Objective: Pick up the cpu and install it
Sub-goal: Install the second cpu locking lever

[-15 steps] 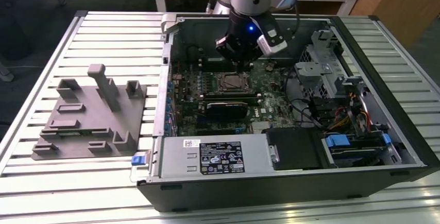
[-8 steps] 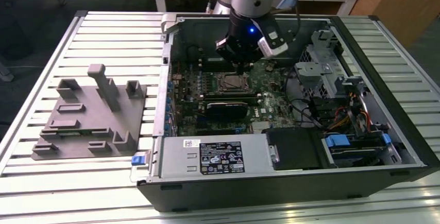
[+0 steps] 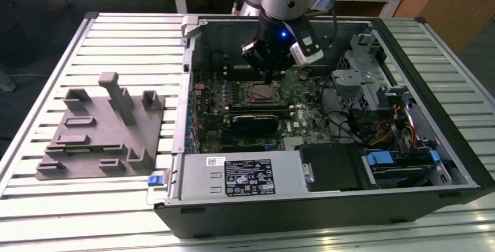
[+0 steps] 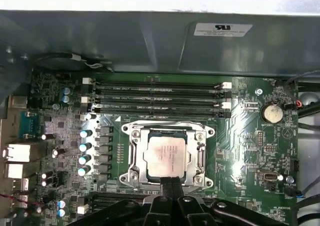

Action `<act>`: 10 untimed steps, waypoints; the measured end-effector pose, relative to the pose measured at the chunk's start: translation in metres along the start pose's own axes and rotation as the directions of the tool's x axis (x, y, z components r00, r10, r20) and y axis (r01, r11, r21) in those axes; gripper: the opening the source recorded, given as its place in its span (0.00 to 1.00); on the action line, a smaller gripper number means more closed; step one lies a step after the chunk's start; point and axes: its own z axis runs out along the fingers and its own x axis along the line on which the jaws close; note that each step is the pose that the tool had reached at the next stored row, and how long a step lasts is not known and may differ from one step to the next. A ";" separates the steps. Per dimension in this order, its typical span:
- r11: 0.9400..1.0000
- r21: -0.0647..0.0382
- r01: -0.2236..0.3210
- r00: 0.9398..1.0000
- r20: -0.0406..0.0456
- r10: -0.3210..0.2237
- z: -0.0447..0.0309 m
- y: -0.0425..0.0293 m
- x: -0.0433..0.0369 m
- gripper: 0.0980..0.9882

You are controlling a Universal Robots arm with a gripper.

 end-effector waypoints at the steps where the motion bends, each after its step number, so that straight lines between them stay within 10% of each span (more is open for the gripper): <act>1: 1.000 0.000 0.000 1.000 0.000 0.000 0.0000 -0.0005 0.0000 0.01; 10: 1.000 0.000 0.000 1.000 0.000 0.000 -0.0002 -0.0047 0.0001 0.01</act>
